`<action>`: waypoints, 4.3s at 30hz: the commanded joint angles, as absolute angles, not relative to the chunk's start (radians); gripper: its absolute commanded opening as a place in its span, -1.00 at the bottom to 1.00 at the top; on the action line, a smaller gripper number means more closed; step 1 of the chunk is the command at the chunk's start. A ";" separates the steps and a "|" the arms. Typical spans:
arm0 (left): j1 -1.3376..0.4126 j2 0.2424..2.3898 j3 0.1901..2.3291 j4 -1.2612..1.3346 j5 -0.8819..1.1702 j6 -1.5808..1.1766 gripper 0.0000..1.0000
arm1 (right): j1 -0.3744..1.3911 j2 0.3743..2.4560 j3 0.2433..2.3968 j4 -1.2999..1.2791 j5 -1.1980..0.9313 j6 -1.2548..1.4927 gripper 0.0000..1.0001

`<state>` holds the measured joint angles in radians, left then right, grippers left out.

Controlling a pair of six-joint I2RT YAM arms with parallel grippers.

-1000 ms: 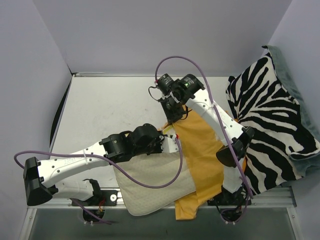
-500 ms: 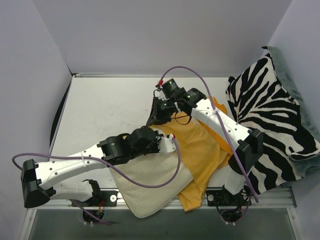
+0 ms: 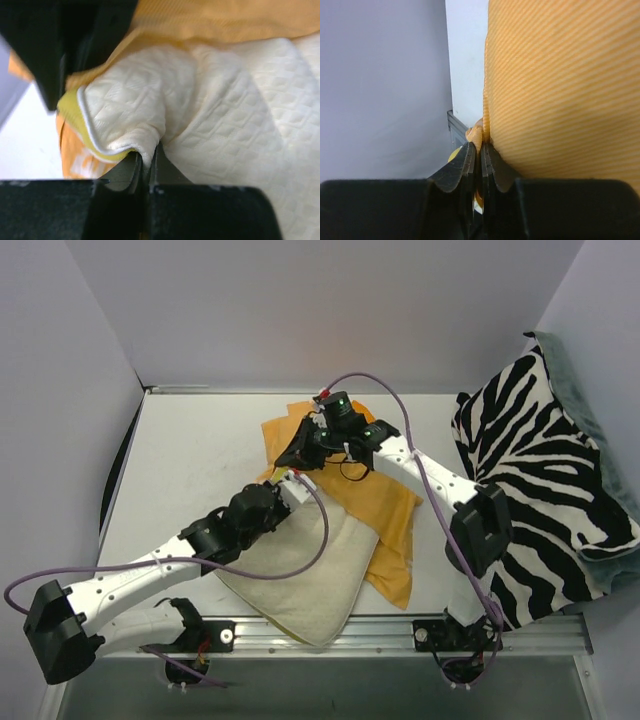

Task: Put the pillow into the pillowcase

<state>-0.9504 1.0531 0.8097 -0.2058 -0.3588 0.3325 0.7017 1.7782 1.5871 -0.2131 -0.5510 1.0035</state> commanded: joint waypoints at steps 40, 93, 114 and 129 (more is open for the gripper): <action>-1.165 1.761 1.268 -0.893 -0.233 -0.601 -0.89 | 0.503 0.856 0.755 -0.876 -0.029 1.045 0.65; -0.581 1.614 1.513 -0.393 0.200 -0.632 -1.00 | 0.818 1.002 0.321 0.364 0.019 1.278 -1.00; -0.810 1.565 0.669 -0.155 0.460 -0.528 -1.00 | 0.805 0.719 0.783 -0.314 0.261 0.844 0.19; -1.052 1.257 0.629 -0.544 0.394 -0.621 -1.00 | 0.496 1.592 1.360 -0.463 0.316 0.560 0.40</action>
<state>-1.0527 1.3182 0.6540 -0.3683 0.4484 -0.5594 0.5407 1.5097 1.2655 -0.4076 0.2844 0.6296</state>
